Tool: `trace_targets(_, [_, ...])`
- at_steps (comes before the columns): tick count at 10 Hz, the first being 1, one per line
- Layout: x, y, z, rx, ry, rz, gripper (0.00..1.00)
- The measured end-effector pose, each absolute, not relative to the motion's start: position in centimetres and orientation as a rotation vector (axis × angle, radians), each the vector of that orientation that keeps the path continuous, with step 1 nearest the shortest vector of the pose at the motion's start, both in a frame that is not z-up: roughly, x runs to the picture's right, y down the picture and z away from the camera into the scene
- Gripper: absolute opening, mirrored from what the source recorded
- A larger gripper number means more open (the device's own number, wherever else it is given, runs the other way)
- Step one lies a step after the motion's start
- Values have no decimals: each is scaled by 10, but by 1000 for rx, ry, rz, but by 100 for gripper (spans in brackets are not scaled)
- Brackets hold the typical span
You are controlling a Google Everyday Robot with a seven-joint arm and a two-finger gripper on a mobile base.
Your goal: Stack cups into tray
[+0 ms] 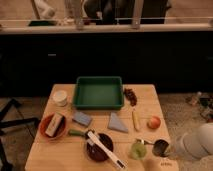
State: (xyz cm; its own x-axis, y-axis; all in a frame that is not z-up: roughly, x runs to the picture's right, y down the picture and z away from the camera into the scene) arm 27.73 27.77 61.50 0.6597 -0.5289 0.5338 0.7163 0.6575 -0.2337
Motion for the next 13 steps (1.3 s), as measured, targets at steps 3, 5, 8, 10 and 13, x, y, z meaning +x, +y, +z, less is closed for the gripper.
trace_targets(3, [269, 267, 610, -449, -447, -772, 0])
trace_targets(5, [263, 264, 611, -449, -451, -794, 0])
trace_targets(8, [256, 262, 608, -449, -455, -820, 0])
trace_targets(10, [249, 260, 607, -449, -462, -841, 0])
trace_targets(13, [242, 260, 606, -452, -473, -867, 0])
